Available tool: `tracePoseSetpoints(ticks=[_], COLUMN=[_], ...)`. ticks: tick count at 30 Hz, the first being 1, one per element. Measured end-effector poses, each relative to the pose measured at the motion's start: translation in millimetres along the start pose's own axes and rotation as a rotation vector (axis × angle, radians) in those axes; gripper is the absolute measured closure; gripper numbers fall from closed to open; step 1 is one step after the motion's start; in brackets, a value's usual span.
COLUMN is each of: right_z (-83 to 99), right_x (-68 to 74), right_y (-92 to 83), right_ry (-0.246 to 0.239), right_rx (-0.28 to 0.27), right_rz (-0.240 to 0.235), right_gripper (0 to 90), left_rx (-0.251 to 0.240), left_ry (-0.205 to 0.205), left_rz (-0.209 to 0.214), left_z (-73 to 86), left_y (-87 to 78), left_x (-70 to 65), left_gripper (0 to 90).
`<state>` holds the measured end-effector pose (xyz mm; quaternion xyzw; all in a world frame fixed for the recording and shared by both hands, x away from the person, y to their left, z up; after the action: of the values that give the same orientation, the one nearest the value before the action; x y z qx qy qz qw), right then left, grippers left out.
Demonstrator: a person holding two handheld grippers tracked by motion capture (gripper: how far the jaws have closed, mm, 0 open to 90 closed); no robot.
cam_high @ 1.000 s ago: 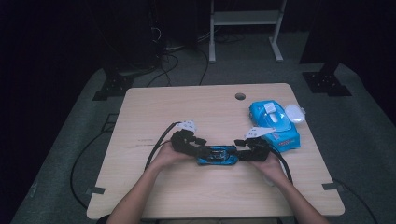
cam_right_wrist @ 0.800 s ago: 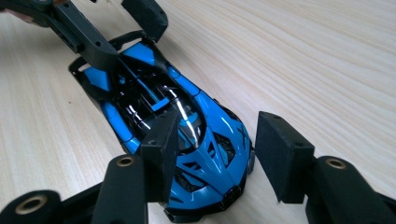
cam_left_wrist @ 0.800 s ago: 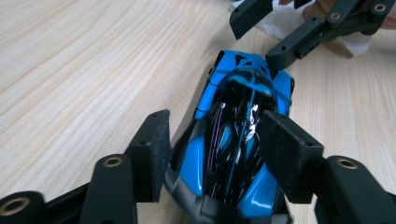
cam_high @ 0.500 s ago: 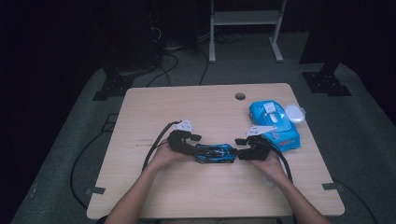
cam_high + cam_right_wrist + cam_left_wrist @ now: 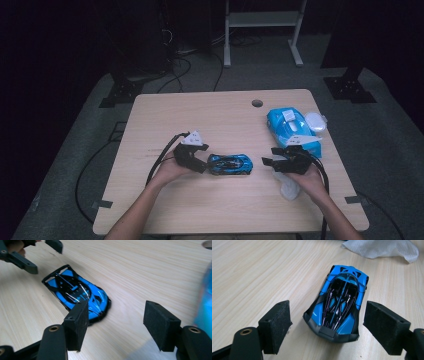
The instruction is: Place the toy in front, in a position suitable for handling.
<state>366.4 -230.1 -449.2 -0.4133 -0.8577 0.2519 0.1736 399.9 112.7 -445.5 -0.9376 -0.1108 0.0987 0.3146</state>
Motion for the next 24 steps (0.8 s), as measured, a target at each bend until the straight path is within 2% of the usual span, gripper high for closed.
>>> tracePoseSetpoints(ticks=[6, 10, 14, 24], right_z=[2.7, 3.3, 5.2, 10.9], right_x=[-9.0, -10.7, -11.7, -18.4], right_y=[-8.5, -12.1, -15.2, -24.7], right_ry=[0.016, 0.014, 0.014, 0.022], right_rx=[-0.004, -0.001, 0.000, -0.005], right_rz=[0.015, 0.019, 0.020, 0.030], right_gripper=[35.0, 34.4, 33.8, 33.3], left_rx=[-0.011, 0.007, -0.013, -0.019], left_ry=[-0.006, -0.007, -0.014, -0.028], left_rz=[-0.009, -0.014, -0.016, -0.025], left_z=[5.5, 8.4, 9.8, 16.9], left_y=[-5.9, -6.9, -10.4, -14.6], left_x=[-2.2, -2.7, -3.7, -5.7], left_gripper=[19.7, 18.9, 18.9, 18.3])
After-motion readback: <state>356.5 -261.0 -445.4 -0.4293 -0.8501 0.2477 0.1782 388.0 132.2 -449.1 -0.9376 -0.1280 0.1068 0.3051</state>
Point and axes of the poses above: each handheld gripper's, and its own axes: y roughly forward along the jaws, z roughly out of its underside, x roughly to its left, the point moved 2 cm from there along y, roughly forward along the jaws, and after that the axes turned 9 degrees about z, right-handed, at the moved point
